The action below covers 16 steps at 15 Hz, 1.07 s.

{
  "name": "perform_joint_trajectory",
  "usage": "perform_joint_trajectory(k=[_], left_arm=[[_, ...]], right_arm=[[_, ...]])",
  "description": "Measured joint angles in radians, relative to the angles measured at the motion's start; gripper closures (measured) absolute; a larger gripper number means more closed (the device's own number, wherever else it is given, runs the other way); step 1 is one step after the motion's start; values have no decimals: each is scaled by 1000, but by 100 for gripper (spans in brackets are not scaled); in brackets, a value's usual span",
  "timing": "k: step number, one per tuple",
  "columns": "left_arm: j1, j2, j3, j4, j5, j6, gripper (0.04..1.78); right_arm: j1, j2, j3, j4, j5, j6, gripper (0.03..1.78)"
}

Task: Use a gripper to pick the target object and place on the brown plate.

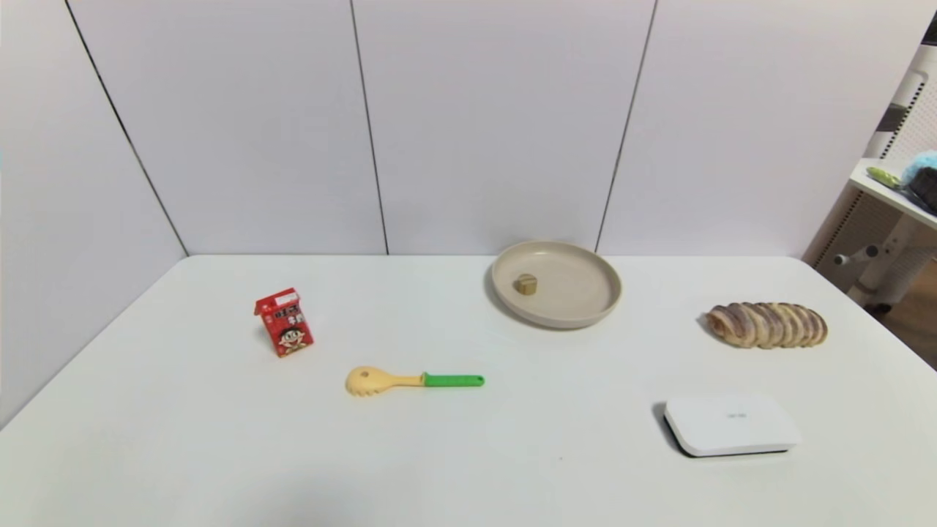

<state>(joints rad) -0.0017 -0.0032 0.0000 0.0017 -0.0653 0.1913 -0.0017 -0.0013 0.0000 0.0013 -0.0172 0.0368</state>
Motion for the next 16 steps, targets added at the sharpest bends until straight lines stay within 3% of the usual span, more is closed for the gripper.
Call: perform_joint_trajectory(k=[3, 7, 16], left_arm=[[0, 0, 0, 1, 6, -11, 13], [0, 0, 0, 1, 64, -181, 13], [0, 1, 0, 0, 69, -195, 13]], right_arm=[[0, 0, 0, 0, 0, 0, 11], [0, 0, 0, 0, 0, 0, 11], [0, 0, 0, 0, 0, 0, 11]])
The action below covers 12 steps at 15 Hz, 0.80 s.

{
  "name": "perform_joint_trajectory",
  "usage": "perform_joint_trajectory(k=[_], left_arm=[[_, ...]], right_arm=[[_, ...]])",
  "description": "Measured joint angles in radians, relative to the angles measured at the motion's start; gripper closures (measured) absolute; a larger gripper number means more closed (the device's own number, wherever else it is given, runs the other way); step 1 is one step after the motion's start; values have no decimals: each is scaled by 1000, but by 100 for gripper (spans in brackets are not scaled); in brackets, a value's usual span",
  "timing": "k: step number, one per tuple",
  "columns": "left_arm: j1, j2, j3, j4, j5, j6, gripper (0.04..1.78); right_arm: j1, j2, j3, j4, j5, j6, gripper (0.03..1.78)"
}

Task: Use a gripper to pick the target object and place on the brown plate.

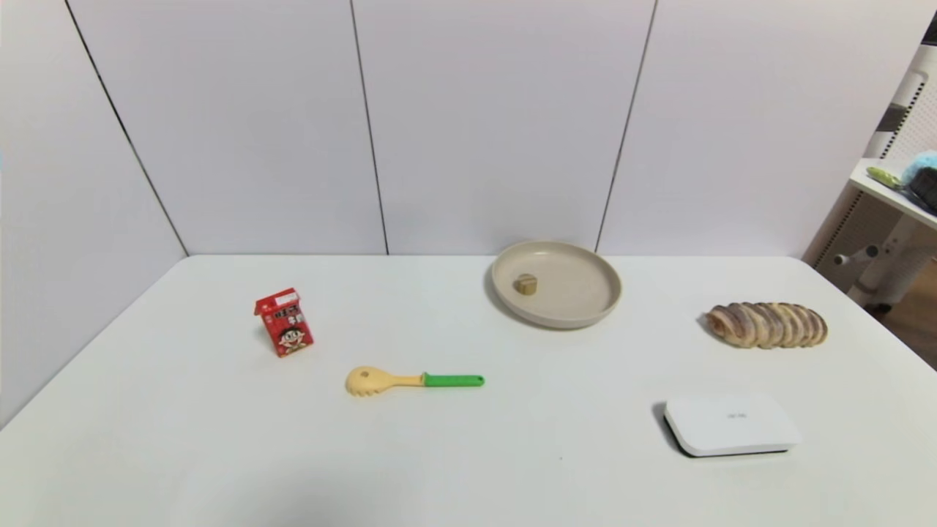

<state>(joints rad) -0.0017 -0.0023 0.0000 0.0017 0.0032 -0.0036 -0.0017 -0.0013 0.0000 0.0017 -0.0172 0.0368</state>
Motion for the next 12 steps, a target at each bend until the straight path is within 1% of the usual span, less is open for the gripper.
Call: perform_joint_trajectory(k=[12], left_arm=[[0, 0, 0, 0, 0, 0, 13]], right_arm=[[0, 0, 0, -1, 0, -10, 11]])
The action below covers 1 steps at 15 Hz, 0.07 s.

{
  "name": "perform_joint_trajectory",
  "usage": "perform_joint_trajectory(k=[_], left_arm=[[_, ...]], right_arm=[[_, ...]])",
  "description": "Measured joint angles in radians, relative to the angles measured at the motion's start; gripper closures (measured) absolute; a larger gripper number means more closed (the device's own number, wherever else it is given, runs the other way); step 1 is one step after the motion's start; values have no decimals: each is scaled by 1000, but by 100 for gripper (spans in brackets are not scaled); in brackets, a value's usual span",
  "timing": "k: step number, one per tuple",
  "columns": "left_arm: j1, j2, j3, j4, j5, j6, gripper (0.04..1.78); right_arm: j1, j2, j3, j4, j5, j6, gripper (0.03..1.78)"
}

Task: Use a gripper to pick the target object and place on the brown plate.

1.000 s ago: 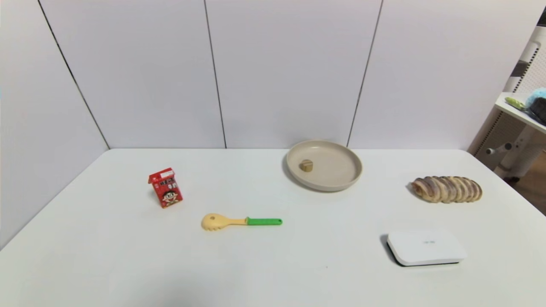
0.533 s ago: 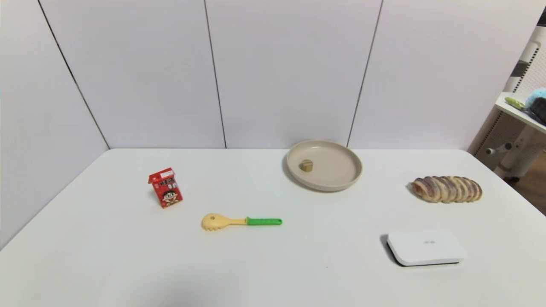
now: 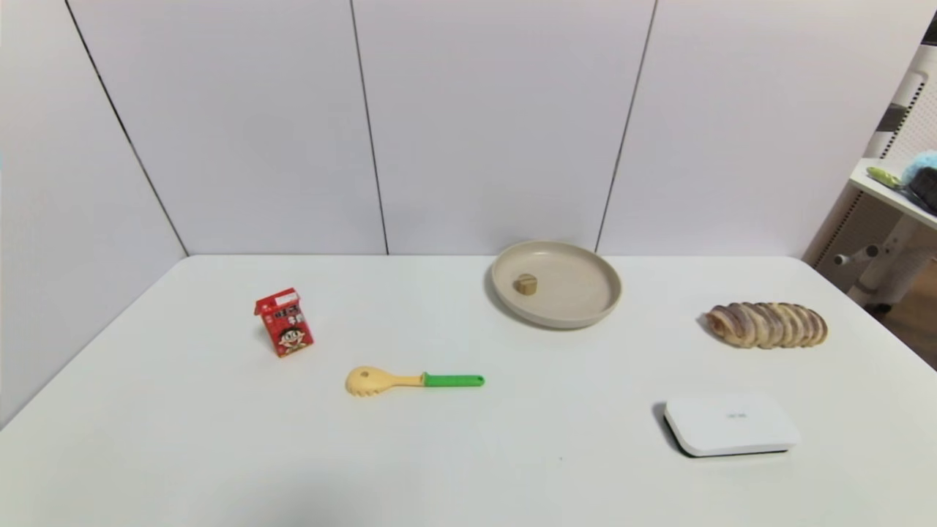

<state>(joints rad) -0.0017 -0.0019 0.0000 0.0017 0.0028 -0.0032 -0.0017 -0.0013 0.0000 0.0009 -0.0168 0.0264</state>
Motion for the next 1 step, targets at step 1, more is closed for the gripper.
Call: perform_joint_trajectory(k=[1], left_arm=[[0, 0, 0, 0, 0, 0, 13]], right_arm=[[0, 0, 0, 0, -1, 7, 11]])
